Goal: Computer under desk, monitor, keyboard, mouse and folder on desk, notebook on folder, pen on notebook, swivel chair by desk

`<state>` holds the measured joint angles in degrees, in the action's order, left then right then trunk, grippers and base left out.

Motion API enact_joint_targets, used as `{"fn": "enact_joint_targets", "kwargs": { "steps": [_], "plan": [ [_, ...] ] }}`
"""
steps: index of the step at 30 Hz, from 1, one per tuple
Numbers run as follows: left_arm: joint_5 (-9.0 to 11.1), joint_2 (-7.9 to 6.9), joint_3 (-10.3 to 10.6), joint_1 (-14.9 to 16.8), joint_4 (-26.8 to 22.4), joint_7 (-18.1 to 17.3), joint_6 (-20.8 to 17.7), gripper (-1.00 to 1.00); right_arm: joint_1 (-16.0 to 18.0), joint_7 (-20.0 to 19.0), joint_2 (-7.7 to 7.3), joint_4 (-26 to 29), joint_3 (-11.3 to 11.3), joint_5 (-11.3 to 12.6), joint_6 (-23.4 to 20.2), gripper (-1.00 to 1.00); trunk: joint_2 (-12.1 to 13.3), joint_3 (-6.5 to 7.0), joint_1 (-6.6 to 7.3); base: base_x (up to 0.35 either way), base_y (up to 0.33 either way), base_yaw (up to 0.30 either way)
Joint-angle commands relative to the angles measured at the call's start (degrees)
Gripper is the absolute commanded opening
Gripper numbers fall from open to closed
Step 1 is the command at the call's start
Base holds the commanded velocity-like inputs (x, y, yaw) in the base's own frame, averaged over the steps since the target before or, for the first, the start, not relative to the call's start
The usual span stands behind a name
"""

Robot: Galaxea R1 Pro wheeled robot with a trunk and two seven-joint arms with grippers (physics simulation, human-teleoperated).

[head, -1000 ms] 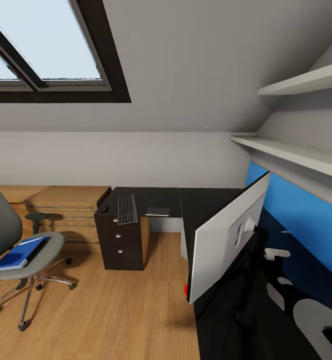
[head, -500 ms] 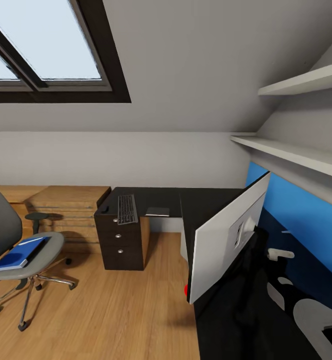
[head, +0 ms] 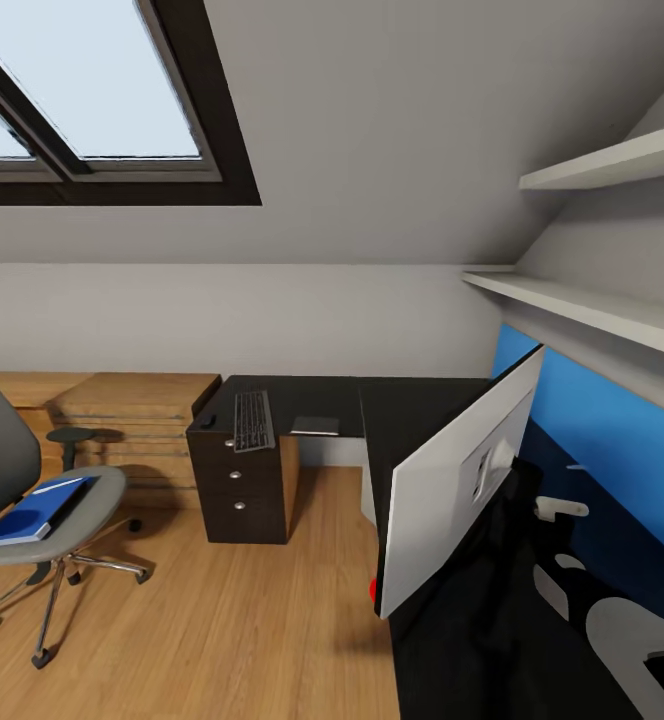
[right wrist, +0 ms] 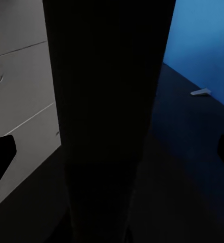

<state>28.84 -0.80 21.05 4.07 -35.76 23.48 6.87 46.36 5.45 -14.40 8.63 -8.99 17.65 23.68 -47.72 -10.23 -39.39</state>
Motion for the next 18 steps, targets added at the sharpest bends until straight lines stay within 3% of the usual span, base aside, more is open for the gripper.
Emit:
{"fn": "enact_joint_targets", "kwargs": {
  "steps": [1,18],
  "plan": [
    [0.60,-0.08,0.48,0.06,-0.02,0.42,0.34,1.00,0.05,0.27,-0.02,-0.02,-0.50,0.36,0.14,1.00,-0.07,-0.09,-0.01,0.016,0.000,0.000],
    [0.60,-0.08,0.56,0.06,1.11,0.42,0.27,1.00,0.05,0.27,-0.02,-0.02,-0.52,0.36,0.14,1.00,-0.07,-0.09,-0.01,0.044,0.000,0.000]
  ]
}}
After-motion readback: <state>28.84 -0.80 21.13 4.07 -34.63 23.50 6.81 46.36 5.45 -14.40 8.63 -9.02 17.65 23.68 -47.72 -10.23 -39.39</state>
